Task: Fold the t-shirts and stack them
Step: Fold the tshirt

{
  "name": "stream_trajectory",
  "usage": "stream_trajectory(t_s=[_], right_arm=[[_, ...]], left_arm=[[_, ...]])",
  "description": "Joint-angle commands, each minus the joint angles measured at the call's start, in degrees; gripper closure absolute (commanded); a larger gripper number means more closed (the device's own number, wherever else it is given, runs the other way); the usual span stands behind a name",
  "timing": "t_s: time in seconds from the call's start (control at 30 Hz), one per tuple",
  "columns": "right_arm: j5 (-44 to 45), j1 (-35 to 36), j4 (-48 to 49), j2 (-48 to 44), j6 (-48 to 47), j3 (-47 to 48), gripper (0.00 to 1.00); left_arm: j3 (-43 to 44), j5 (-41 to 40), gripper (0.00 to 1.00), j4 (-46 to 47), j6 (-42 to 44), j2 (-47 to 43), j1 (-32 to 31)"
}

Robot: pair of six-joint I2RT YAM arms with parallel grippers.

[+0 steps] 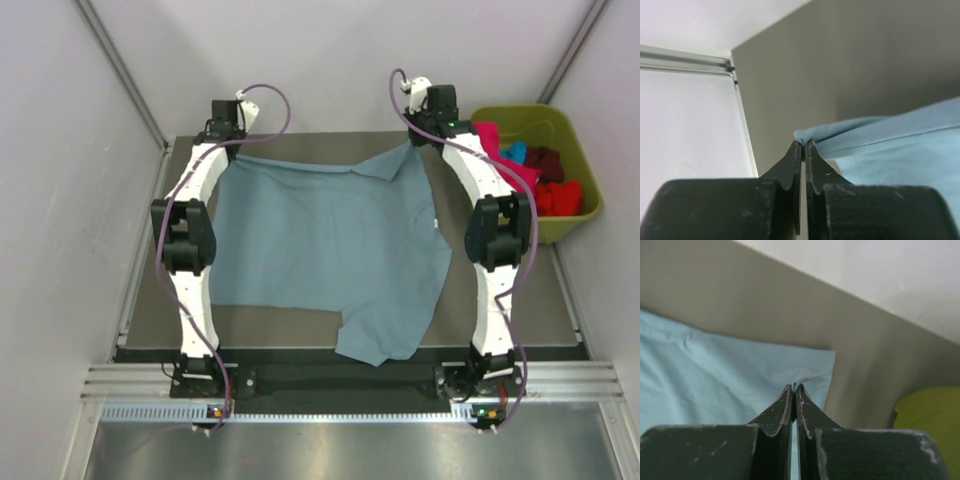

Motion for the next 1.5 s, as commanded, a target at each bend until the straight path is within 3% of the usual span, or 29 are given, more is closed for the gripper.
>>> stream_trajectory(t_s=[0.0,0.43,0.73,0.97,1.47], right_arm=[[-2.2,-0.4,-5.1,-7.4,-1.2,1.1,1.0],[-5.2,-1.9,-7.2,-23.0,2.2,-12.7,1.0],[-8.9,-1.1,-10.1,-32.8,4.1,-24.5,1.0],[-9.7,-1.2,-11.7,-38.3,4.4,-31.3,1.0],[-11.2,-1.6,-13.3,-45.3,5.5,-40.1,1.0]], left_arm=[[3.7,3.9,1.0,-5.7,-0.3,-4.3,1.0],[-0.6,8.4,1.0,-11.5,-2.1,-9.5,2.5],[-9.5,10.1,1.0,-13.1,-2.7,-14.2,2.5],[-15.5,9.3,1.0,-12.2,-2.9,-17.2,2.8],[-19.9,8.9,1.0,-13.9,-4.8,-19.1,3.3]])
